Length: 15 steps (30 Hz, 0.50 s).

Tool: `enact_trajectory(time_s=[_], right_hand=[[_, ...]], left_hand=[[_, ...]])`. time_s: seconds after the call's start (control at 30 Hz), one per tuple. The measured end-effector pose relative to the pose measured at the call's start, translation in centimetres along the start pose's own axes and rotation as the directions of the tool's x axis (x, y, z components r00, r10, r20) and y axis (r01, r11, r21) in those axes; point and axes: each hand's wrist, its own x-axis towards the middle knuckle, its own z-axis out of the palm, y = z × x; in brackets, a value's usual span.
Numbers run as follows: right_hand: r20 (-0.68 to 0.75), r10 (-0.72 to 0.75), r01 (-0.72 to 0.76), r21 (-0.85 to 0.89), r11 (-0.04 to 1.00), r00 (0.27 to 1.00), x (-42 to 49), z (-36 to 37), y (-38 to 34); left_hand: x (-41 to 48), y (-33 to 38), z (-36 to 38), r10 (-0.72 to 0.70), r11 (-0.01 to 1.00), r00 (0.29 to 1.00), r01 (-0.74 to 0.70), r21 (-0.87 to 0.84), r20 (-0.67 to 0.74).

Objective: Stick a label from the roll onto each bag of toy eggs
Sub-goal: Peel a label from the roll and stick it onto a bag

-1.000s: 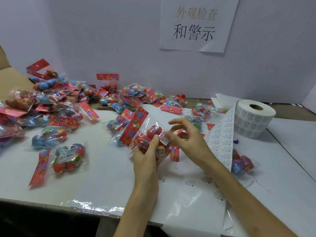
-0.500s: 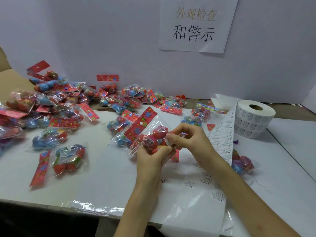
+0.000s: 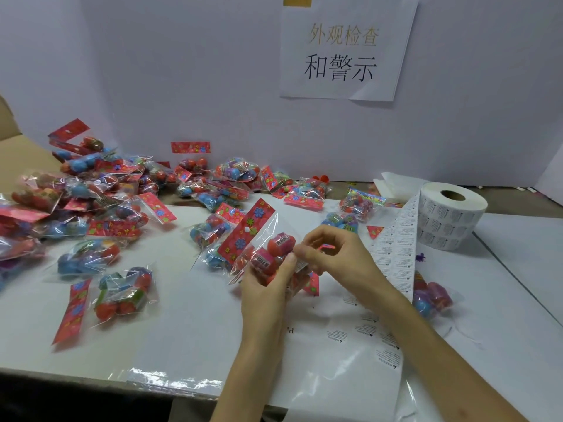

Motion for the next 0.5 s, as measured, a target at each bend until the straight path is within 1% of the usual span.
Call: enact_trajectory(time_s=[0.1, 0.27, 0.37, 0.4, 0.5], right_hand=[[0.033, -0.01, 0.01, 0.005, 1.0, 0.999, 0.03, 0.0, 0.1], [0.042, -0.033, 0.032, 0.027, 0.999, 0.999, -0.04, 0.28, 0.28], [0.047, -0.039, 0.042, -0.05, 0.998, 0.998, -0.1, 0.53, 0.59], [0.057, -0.042, 0.045, -0.052, 0.998, 0.997, -0.1, 0.53, 0.56], [0.108, -0.054, 0.051, 0.028, 0.998, 0.993, -0.08, 0.28, 0.31]], left_hand=[[0.15, 0.05, -0.25, 0.007, 1.0, 0.999, -0.007, -0.006, -0.043], [0.39, 0.04, -0.29, 0.013, 1.0, 0.997, -0.015, -0.017, -0.081], [0.34, -0.05, -0.38, 0.07, 0.997, 0.992, -0.067, 0.028, -0.1], [0.34, -0.03, -0.4, 0.075, 0.997, 0.991, -0.072, 0.027, -0.108], [0.43, 0.03, -0.42, 0.035, 0.998, 0.993, -0.04, -0.045, -0.113]])
